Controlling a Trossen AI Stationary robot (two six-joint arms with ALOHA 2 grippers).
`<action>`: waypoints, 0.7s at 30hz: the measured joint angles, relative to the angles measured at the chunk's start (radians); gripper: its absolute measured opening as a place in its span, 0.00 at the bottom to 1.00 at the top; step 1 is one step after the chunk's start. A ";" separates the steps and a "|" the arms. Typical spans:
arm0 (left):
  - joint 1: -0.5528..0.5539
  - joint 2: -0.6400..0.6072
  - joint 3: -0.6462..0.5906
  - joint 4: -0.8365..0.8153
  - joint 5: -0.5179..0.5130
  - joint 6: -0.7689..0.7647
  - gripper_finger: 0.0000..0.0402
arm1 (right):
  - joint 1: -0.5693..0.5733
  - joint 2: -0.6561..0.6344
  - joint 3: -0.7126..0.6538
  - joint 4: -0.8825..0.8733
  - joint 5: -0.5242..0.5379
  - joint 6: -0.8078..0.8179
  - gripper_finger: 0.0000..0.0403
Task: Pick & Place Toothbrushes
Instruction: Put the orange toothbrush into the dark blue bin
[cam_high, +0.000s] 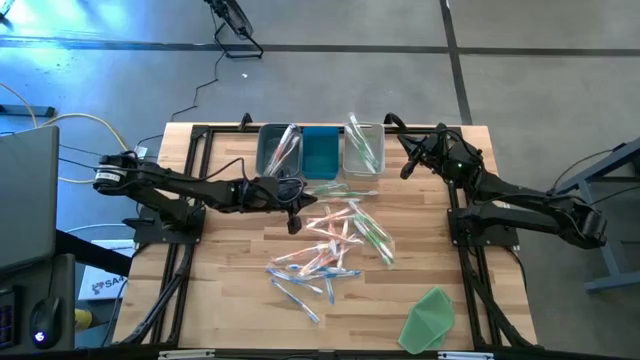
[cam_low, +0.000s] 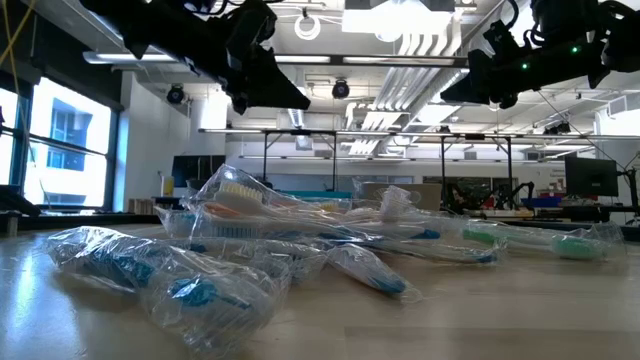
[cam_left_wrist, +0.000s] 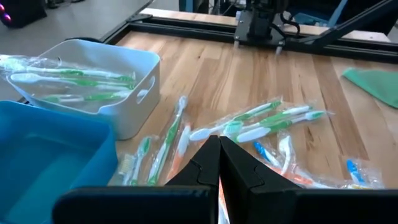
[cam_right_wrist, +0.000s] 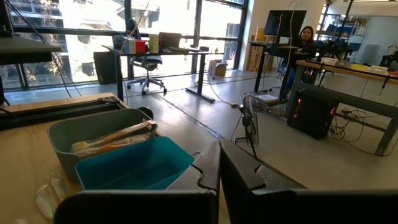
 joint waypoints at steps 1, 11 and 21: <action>0.000 0.000 0.000 -0.001 0.000 0.000 0.00 | 0.000 0.000 0.000 0.000 0.000 0.000 0.01; 0.000 0.000 0.000 -0.002 0.000 0.000 0.00 | 0.000 0.000 0.000 0.000 0.000 0.000 0.01; 0.000 0.000 0.000 -0.026 0.000 0.000 0.00 | 0.000 0.000 0.000 0.000 0.000 0.000 0.01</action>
